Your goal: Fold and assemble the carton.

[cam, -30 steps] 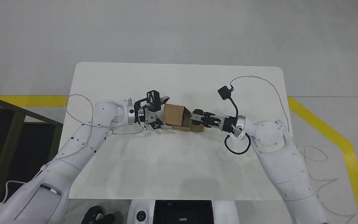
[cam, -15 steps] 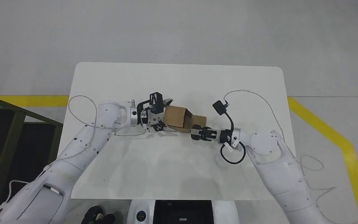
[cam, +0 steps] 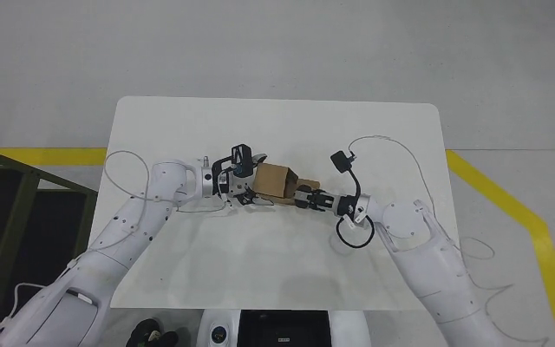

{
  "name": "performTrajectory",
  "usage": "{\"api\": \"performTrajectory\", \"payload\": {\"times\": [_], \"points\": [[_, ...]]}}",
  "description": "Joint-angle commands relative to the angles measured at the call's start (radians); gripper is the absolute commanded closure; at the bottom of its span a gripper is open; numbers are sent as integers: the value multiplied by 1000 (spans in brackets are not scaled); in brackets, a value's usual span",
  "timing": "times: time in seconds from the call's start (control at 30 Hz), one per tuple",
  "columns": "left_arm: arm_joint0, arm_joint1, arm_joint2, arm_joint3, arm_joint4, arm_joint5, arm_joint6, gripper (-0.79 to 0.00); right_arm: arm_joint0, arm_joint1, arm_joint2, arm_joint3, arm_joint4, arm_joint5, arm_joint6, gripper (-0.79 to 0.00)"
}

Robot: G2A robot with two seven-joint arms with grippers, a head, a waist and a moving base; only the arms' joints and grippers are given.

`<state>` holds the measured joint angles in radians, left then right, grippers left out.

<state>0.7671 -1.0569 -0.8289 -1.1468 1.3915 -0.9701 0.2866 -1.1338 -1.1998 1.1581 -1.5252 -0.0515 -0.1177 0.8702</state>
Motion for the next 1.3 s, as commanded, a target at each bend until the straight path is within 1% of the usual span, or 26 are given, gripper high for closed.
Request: {"api": "performTrajectory", "payload": {"times": [0.0, 0.23, 0.33, 0.6, 0.93, 1.27], "points": [[3, 0, -4, -5, -4, 0, -8, -785, -8, 4, 11, -18, -1, 5, 7, 0], [11, -1, -13, -15, -15, 2, -31, -785, -68, 16, 26, -94, 2, 43, 38, 0], [13, -2, -17, -16, -18, 5, -39, -785, -86, 18, 24, -94, 7, 56, 35, 0], [17, -4, -26, -18, -22, 4, -52, -785, -93, 18, 12, -63, 18, 41, -2, 0], [20, -6, -36, -21, -26, -5, -61, -785, -13, 4, -44, 46, 38, 1, -36, 0], [27, -8, -40, -24, -25, -20, -69, -785, 76, -11, -89, 158, 48, -64, -36, 0]]}}
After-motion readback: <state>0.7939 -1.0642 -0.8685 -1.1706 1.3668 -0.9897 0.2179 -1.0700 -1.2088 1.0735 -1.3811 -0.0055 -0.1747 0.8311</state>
